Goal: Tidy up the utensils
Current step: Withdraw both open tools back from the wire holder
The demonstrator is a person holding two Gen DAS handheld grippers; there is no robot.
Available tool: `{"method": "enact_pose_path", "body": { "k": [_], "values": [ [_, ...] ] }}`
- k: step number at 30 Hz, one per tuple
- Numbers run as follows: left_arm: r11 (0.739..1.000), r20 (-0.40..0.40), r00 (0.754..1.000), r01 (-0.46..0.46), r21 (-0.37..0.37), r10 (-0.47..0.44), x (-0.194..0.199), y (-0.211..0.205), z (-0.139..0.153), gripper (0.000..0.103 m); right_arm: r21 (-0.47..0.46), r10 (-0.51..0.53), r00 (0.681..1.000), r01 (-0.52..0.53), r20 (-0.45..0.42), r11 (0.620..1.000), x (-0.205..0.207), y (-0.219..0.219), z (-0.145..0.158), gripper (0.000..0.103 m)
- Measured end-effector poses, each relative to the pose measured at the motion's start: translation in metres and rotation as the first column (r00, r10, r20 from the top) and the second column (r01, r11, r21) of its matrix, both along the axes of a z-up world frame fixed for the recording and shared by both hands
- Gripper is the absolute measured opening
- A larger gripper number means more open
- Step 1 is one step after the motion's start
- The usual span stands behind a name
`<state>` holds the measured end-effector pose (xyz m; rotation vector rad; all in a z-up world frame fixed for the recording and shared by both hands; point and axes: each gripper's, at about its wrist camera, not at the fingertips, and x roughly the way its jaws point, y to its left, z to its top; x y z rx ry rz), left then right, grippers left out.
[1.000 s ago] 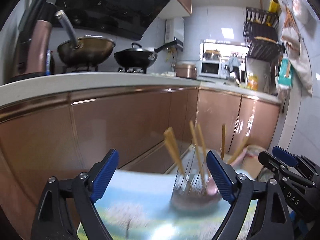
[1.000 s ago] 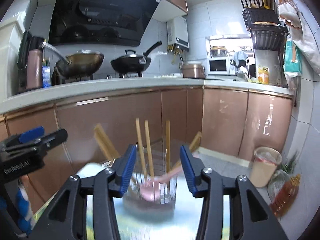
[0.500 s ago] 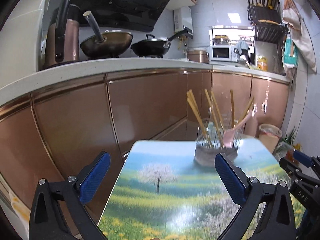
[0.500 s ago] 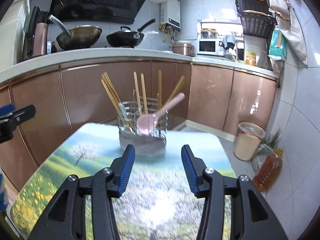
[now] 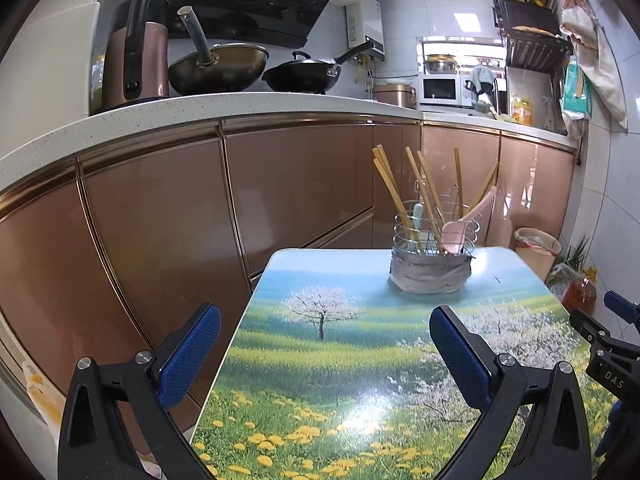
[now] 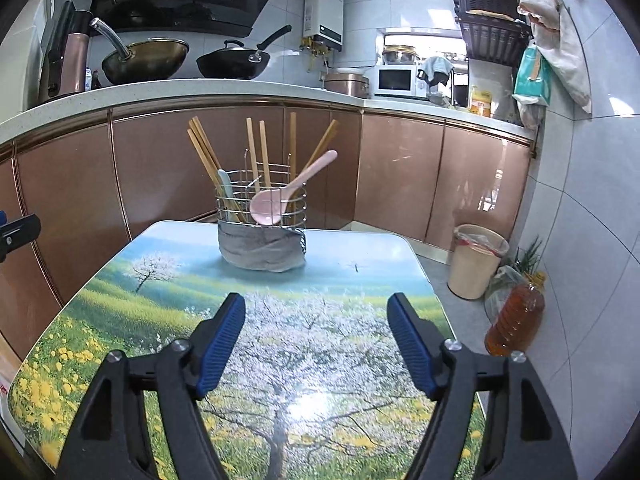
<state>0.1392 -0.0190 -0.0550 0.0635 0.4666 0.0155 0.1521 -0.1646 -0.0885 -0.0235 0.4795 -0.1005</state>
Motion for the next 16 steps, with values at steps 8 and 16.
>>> {"method": "enact_pose_path", "body": {
  "k": [8, 16],
  "values": [
    [1.000, -0.016, 1.000, 0.003, -0.002, -0.003, -0.004, 0.003, -0.005, 0.103, -0.004, -0.034, 0.999, 0.034, 0.001, 0.999, -0.008, -0.010, 0.000, 0.074],
    [1.000, -0.029, 1.000, 0.005, -0.013, -0.005, -0.006, 0.004, -0.008, 0.103, -0.008, -0.045, 0.999, 0.045, -0.008, 0.999, -0.011, -0.013, -0.003, 0.076]
  ]
}}
